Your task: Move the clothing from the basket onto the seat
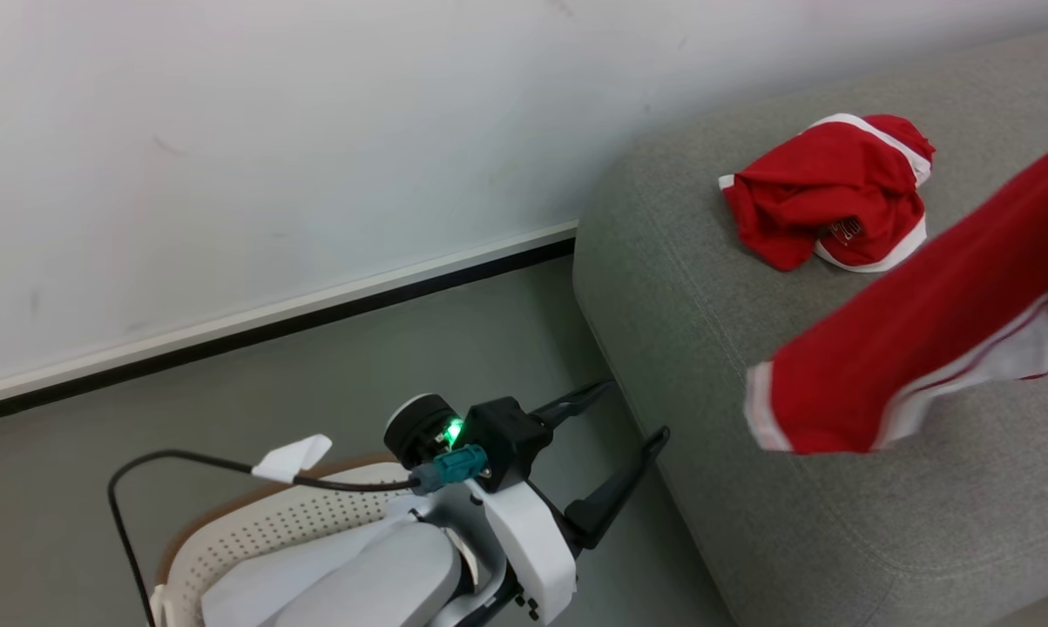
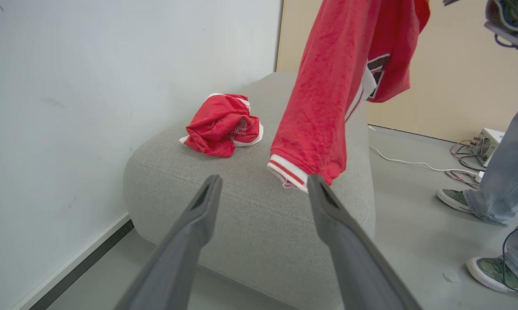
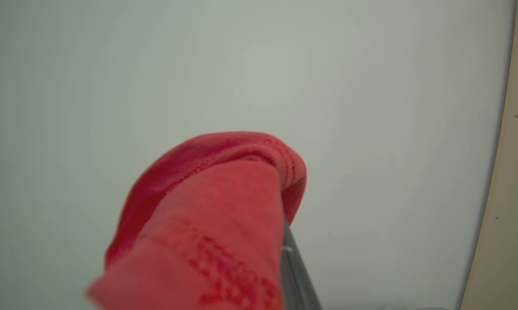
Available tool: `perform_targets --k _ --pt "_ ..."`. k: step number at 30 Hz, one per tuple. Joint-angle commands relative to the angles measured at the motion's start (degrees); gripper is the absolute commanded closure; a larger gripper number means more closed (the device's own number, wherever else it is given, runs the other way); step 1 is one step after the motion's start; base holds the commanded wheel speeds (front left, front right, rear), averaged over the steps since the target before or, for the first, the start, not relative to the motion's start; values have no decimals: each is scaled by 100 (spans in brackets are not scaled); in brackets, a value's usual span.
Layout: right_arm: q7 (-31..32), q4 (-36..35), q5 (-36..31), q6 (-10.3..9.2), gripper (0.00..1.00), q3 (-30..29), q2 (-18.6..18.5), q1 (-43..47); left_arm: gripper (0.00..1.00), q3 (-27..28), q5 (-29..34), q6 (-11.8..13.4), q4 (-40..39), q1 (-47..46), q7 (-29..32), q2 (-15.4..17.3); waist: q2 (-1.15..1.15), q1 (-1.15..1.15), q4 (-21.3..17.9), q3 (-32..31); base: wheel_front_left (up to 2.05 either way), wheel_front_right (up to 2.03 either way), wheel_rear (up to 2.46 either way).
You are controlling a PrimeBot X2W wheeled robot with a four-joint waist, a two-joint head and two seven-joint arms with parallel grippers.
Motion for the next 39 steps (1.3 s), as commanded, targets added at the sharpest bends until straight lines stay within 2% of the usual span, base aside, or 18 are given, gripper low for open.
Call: perform_targets --k 1,11,19,29,39 --pt "29 -101 -50 -13 100 -95 -47 69 0 -6 104 19 -37 -46 -52 50 -1 0 -97 74 0 0 0" --pt "278 -695 -205 -13 100 -564 124 464 0 -75 232 66 -150 -160 -68 125 -1 0 -326 292 0 0 0" --pt "391 -618 -55 -13 100 -695 62 297 0 -104 294 43 -259 -336 32 177 -1 0 -259 617 0 0 0" --pt "586 -34 395 -14 100 -772 -546 -996 0 -56 424 -3 -548 -782 319 405 -1 0 173 1559 0 0 0" --pt "756 1191 503 -14 100 -846 -1341 -2431 0 -20 515 -73 -728 -1233 480 516 -1 0 632 2443 0 0 0"
